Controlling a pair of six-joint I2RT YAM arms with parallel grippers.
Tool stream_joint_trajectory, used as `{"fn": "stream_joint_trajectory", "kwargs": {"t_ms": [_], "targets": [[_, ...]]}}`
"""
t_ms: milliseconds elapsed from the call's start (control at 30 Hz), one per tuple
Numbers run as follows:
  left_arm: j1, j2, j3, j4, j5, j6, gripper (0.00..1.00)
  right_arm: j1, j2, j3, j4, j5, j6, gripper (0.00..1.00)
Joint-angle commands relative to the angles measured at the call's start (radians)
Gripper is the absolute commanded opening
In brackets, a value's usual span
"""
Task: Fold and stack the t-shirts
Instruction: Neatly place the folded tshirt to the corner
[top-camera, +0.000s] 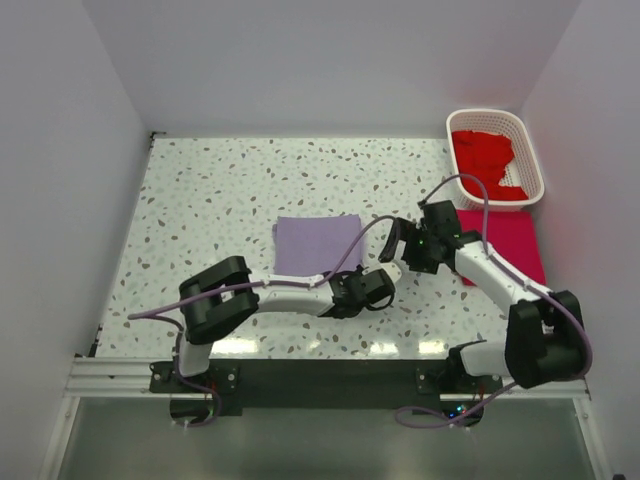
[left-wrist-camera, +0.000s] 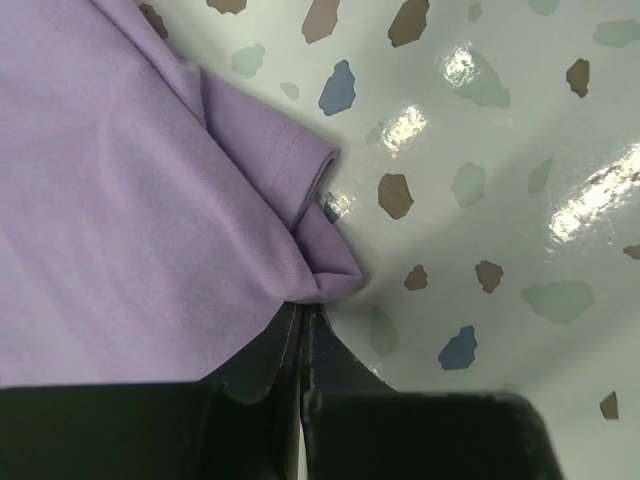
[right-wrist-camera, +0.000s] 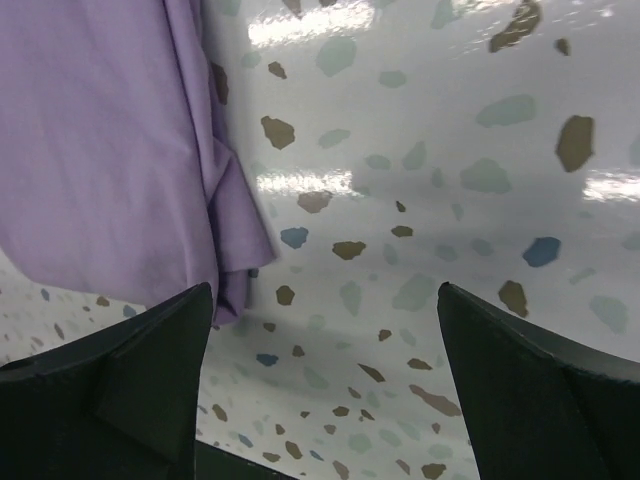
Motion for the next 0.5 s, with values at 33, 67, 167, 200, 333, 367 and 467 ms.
{"fn": "stream_joint_trajectory", "kwargs": {"t_ms": [33, 67, 167, 200, 333, 367, 467], "targets": [[0.007, -0.115, 0.000, 0.047, 0.013, -0.037, 0.00, 0.010, 0.111, -0.001, 0.170, -0.195, 0.083, 0.96], [0.007, -0.124, -0.004, 0.047, 0.016, -0.038, 0.00, 0.013, 0.131, 0.002, 0.194, -0.218, 0.095, 0.95], [0.007, -0.141, -0.001, 0.047, 0.018, -0.046, 0.00, 0.024, 0.200, 0.019, 0.279, -0.272, 0.141, 0.91], [0.007, -0.143, -0.001, 0.045, 0.020, -0.046, 0.00, 0.030, 0.215, 0.031, 0.302, -0.272, 0.152, 0.90], [0.007, -0.146, 0.004, 0.047, 0.020, -0.049, 0.00, 0.077, 0.301, 0.062, 0.330, -0.263, 0.167, 0.87], [0.006, -0.146, 0.007, 0.048, 0.018, -0.049, 0.00, 0.100, 0.327, 0.064, 0.335, -0.249, 0.171, 0.86], [0.007, -0.147, 0.010, 0.045, 0.015, -0.051, 0.00, 0.154, 0.356, 0.073, 0.333, -0.224, 0.175, 0.83]]}}
